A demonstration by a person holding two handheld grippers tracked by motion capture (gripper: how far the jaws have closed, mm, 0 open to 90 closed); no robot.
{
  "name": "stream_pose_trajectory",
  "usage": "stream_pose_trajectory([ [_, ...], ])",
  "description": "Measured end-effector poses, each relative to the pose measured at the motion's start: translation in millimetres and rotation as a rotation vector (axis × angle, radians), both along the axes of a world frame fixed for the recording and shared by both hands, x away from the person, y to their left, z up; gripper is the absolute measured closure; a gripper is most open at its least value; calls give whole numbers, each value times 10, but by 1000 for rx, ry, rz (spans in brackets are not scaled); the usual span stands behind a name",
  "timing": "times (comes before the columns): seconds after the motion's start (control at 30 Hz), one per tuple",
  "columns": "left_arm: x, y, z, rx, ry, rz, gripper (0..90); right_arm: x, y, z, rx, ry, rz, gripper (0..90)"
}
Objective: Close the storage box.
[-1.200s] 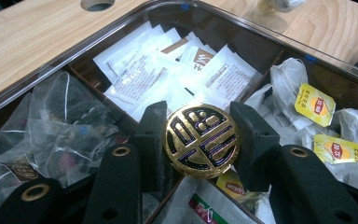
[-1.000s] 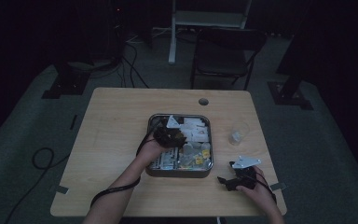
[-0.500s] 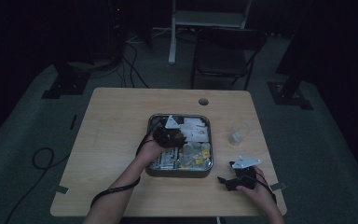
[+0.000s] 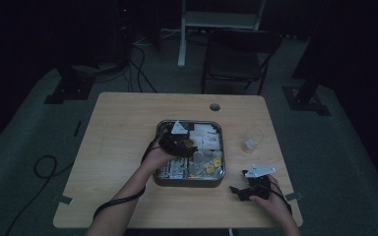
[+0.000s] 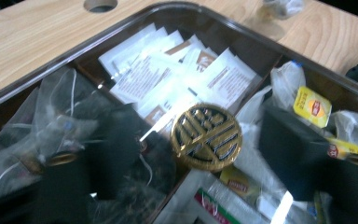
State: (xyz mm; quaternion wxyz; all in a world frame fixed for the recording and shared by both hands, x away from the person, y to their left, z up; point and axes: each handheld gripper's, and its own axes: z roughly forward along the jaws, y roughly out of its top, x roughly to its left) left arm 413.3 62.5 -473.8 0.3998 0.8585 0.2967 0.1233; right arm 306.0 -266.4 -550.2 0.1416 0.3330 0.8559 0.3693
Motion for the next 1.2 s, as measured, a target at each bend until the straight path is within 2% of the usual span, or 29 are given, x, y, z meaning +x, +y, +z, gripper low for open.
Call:
stream_pose_trajectory([
  [0.1,-9,28,-12,9,18,8,96,0,0,0,0,0,0,135],
  [0.3,-40,97,-44,-5,22,25,89,0,0,0,0,0,0,135],
  [0.37,-58,107,-41,-2,21,28,17,0,0,0,0,0,0,135],
  [0.47,-89,139,-13,-6,4,47,17,-1,0,0,0,0,0,135],
  [0.53,-102,184,13,-29,5,55,17,0,0,0,0,0,0,135],
  [0.7,-138,264,29,-27,-8,60,18,0,0,0,0,0,0,135],
  [0.8,-155,311,30,-35,-23,89,18,-1,0,0,0,0,0,136],
  [1.2,-242,513,51,-35,-30,131,18,-1,0,0,-1,-1,0,135],
])
